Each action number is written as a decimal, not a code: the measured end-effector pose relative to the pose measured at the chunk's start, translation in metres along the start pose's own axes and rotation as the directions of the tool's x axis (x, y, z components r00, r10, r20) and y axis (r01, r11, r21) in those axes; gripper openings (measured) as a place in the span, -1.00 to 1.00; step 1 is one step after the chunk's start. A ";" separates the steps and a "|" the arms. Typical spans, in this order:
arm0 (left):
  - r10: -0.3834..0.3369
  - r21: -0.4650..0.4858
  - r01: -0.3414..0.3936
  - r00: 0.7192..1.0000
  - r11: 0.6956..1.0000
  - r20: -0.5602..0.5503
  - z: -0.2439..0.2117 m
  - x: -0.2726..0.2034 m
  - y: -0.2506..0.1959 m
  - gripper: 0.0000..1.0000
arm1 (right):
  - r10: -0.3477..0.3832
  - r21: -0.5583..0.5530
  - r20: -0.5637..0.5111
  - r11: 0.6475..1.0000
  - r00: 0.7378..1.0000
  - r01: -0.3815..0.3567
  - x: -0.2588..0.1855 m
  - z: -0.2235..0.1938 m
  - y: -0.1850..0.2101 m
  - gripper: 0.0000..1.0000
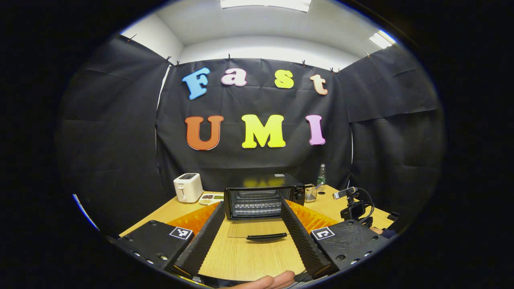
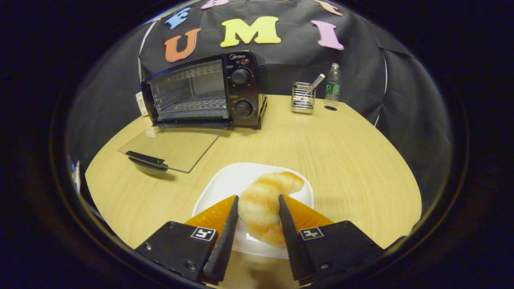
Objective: Open the electric oven with the left hand, put the food in, and close the electric oven.
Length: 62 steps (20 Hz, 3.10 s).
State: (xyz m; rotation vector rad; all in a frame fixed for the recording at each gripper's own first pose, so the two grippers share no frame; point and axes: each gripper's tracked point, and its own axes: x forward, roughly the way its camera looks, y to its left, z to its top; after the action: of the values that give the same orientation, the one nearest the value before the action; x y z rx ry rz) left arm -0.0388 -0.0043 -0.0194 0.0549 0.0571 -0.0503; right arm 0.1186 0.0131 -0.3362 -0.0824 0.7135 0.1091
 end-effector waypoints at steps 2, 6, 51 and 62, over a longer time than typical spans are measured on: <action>-0.004 0.003 0.004 1.000 1.000 0.010 0.001 -0.001 0.001 0.84 | 0.000 0.003 0.017 1.000 1.000 0.000 -0.002 0.004 0.007 0.15; -0.019 -0.003 0.019 0.997 1.000 0.071 0.016 -0.007 0.001 0.84 | 0.029 0.016 0.081 0.999 0.996 -0.031 -0.022 0.022 0.025 0.14; 0.139 -0.025 -0.140 0.989 0.990 -0.047 -0.046 0.013 0.095 0.84 | 0.171 0.153 0.430 0.954 0.886 -0.258 0.065 0.219 0.224 0.92; 0.045 -0.097 -0.065 0.978 0.993 -0.201 -0.087 0.035 0.035 0.84 | 0.032 0.038 0.640 0.997 0.768 -0.073 -0.124 0.237 0.134 0.91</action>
State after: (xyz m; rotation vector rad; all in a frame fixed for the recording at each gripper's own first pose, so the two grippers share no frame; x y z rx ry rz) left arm -0.0068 0.0339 -0.1063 -0.0419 0.2582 0.0140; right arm 0.1617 0.1636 -0.0817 0.0374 0.0260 0.1589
